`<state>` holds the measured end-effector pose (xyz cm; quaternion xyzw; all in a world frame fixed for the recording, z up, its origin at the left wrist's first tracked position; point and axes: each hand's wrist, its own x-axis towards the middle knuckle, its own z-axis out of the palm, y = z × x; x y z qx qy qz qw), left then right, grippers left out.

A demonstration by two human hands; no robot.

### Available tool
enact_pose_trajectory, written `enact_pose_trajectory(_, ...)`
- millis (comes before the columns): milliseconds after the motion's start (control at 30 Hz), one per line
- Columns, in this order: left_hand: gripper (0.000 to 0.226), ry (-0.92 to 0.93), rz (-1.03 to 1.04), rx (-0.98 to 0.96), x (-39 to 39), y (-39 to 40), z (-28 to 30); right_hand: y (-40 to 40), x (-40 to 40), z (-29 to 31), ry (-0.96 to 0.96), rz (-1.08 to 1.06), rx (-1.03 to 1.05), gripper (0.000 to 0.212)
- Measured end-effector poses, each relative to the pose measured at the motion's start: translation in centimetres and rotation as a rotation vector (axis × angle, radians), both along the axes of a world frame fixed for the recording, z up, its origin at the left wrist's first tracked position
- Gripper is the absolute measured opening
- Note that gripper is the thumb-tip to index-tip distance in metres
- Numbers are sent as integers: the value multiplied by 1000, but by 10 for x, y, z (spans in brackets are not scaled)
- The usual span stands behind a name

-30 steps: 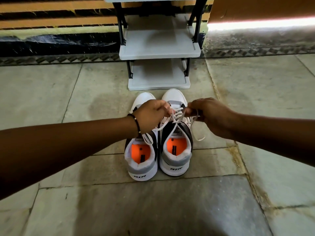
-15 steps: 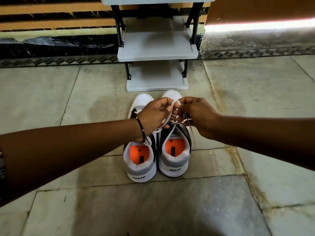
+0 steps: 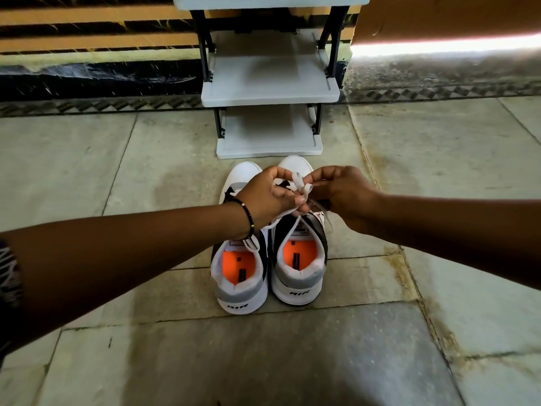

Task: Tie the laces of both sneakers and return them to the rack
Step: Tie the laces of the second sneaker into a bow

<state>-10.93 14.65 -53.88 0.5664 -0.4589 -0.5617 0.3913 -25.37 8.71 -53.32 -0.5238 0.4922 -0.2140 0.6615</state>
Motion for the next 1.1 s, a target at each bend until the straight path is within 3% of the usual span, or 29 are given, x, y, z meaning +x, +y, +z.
enact_pose_trajectory(200,6,14,75,3,-9,0,9,0,-3,-3,135,174,-175,8)
enact_pose_trajectory(367,15,-116,111,7,-3,-4,-2,1,-5,5,149,359,-266,30)
enact_pose_trajectory(433,16,-141,110,2,-3,-4,-4,1,-6,6,152,404,-309,25)
enact_pose_trajectory(633,24,-105,114,-60,-7,-3,-3,-2,-6,2,144,245,-253,2)
enact_pose_trajectory(733,24,-140,121,-71,-6,-2,-2,-5,-4,3,124,219,-186,12)
enact_pose_trajectory(867,23,-209,125,-66,-4,-5,-5,-7,-2,5,127,253,-159,8)
enact_pose_trajectory(1100,26,-164,16,-44,-2,-3,-6,-10,-4,7,144,251,-124,18)
